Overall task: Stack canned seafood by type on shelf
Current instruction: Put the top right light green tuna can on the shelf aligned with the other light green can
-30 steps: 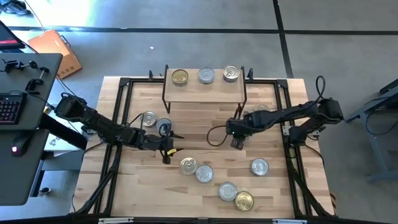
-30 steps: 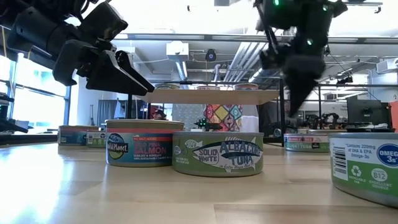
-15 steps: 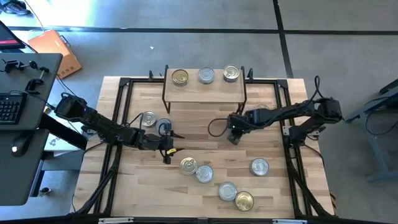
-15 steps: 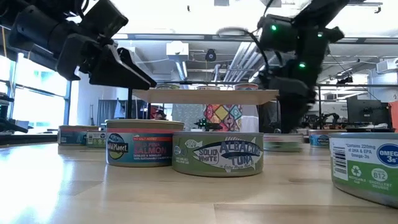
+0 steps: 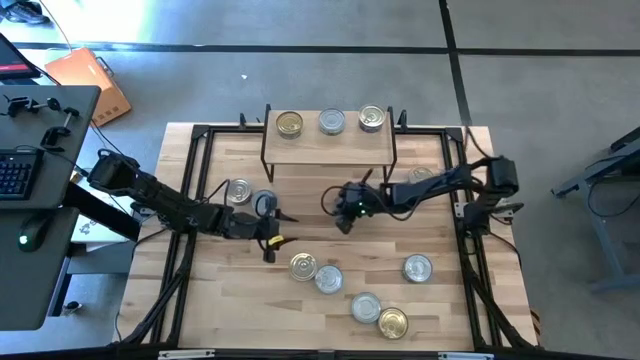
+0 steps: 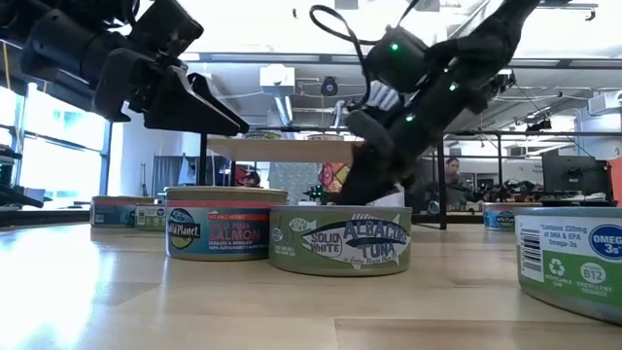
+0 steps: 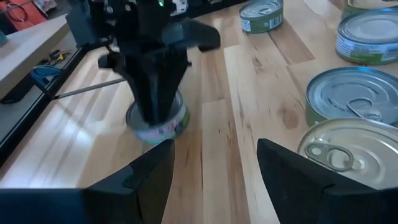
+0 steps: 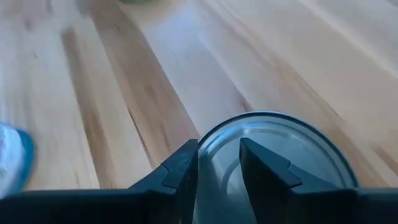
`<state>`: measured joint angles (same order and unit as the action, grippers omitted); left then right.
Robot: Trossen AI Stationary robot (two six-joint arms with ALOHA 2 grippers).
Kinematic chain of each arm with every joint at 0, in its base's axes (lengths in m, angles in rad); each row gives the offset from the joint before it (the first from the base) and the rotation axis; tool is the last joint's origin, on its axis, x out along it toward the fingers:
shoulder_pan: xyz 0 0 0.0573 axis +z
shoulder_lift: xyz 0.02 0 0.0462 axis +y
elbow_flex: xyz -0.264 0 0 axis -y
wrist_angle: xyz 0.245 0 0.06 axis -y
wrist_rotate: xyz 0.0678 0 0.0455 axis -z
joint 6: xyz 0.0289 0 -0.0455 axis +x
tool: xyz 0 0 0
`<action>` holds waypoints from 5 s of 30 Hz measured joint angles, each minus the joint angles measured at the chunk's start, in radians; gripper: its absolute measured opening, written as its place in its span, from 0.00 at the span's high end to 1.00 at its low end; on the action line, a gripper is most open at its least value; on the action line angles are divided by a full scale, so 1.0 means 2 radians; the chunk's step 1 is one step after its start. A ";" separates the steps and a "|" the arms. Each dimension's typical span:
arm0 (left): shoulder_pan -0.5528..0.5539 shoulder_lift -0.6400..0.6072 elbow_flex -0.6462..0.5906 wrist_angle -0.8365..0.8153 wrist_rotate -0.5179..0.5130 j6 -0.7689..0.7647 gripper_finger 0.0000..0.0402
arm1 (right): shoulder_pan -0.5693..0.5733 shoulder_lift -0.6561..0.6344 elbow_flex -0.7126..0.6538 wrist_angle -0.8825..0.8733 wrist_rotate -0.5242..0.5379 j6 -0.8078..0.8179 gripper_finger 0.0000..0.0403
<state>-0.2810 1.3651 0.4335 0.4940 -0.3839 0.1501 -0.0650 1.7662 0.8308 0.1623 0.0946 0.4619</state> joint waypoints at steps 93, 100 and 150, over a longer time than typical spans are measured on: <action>0.164 0.230 0.205 -0.101 0.232 0.403 0.51 | 0.180 -0.109 -0.001 -0.242 0.193 -0.008 0.72; 0.190 0.282 0.206 -0.061 0.258 0.452 0.46 | 0.180 -0.109 -0.001 -0.236 0.194 -0.017 0.72; 0.149 0.277 0.209 -0.021 0.211 0.398 1.00 | 0.163 -0.126 0.000 -0.296 0.201 -0.010 0.59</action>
<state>0.0177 1.9194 0.8509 0.4522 0.0380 0.9463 0.2609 1.5137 0.8299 -0.4299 0.4969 0.4411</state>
